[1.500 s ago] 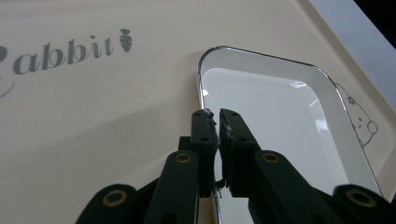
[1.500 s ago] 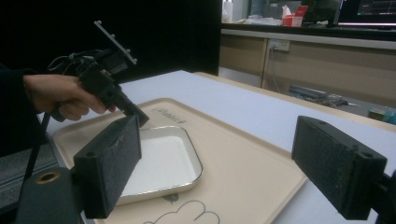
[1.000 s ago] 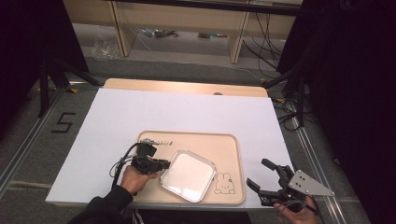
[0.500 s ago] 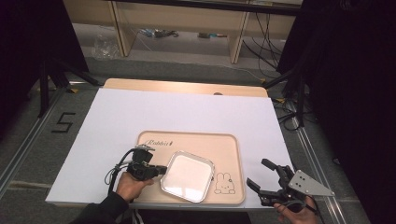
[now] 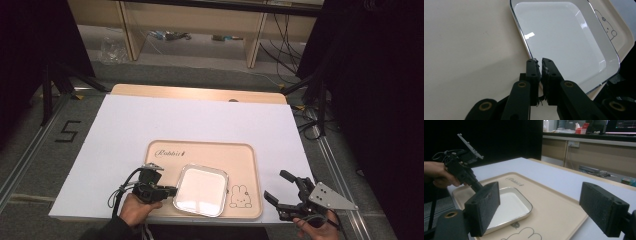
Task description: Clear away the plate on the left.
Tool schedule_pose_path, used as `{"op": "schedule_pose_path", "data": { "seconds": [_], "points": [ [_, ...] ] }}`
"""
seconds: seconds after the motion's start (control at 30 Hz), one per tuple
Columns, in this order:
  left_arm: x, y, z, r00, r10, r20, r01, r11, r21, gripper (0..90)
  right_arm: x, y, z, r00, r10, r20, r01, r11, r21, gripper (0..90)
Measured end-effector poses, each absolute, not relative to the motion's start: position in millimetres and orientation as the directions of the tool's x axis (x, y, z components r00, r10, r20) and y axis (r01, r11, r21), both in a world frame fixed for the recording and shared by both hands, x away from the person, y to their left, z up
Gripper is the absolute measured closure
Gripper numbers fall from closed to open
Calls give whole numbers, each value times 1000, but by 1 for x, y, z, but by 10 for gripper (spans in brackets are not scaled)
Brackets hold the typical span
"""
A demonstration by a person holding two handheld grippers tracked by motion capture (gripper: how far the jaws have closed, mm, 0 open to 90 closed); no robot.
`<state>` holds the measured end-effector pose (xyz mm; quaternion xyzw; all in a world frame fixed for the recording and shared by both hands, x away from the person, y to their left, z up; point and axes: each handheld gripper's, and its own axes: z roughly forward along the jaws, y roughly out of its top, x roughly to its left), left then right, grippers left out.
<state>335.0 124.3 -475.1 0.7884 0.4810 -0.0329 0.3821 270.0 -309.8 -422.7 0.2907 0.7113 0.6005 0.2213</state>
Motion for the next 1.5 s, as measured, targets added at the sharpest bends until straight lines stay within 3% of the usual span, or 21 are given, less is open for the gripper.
{"op": "schedule_pose_path", "data": {
  "seconds": [0.17, 0.3, 1.13, 1.5],
  "points": [
    [329, 126, -473, 547, 735, -400, 779, -271, 566, 844, 274, -311, -423, -746, 665, -8, 107, 132, 985, 175],
    [326, 125, -475, 519, 734, -438, 795, -227, 562, 839, 273, -311, -423, -743, 670, -3, 112, 129, 985, 175],
    [309, 121, -473, 553, 722, -416, 778, -269, 568, 807, 273, -309, -423, -752, 658, 26, 132, 113, 985, 177],
    [309, 129, -460, 560, 703, -438, 739, -185, 648, 761, 273, -311, -423, -741, 672, -4, 113, 130, 985, 177]
  ]
}}
